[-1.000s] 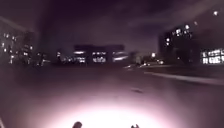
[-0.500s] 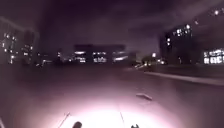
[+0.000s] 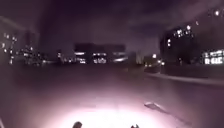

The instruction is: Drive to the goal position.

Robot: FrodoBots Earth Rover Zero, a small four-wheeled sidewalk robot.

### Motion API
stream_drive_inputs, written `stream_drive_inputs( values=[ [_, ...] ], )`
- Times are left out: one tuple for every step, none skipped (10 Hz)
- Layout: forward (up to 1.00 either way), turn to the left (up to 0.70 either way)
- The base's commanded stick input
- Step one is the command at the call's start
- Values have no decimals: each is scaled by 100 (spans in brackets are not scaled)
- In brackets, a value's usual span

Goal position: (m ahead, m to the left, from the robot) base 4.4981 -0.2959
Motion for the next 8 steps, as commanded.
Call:
stream_drive_inputs(
  values=[
    [100,0],
    [100,0],
    [100,0],
    [100,0],
    [100,0],
    [100,0],
    [100,0],
    [100,0]
  ],
)
